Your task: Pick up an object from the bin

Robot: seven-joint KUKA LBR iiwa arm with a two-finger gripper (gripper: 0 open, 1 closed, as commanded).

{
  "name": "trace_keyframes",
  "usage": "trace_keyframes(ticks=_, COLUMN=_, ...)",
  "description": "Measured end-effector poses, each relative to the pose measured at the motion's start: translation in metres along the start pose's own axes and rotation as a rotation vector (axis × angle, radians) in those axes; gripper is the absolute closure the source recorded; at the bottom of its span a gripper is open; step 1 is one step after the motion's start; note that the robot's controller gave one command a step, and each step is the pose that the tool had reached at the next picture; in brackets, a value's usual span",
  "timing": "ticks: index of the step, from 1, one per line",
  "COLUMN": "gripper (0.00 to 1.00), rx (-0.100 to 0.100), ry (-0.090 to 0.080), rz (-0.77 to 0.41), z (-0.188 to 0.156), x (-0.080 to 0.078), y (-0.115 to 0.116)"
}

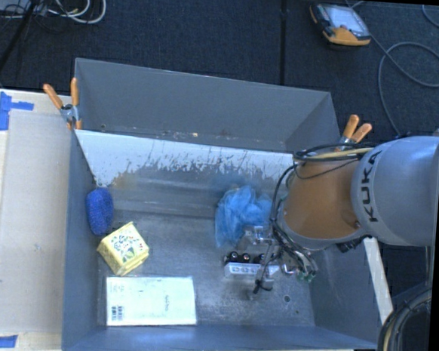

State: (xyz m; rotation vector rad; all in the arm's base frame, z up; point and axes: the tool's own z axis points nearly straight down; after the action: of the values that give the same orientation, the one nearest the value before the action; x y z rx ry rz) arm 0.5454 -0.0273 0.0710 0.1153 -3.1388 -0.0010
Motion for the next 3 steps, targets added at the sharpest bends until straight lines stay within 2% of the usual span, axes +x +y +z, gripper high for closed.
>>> trace_keyframes(ticks=1, gripper=0.00, rx=-0.001, ry=0.007, rz=0.163, z=0.003, x=-0.015, y=-0.007)
trace_keyframes(ticks=2, gripper=0.00, rx=-0.001, ry=0.004, rz=0.001, z=0.001, x=-0.001, y=0.000)
trace_keyframes(ticks=3, gripper=1.00, rx=-0.002, ry=0.009, rz=0.164, z=0.003, x=-0.015, y=-0.006)
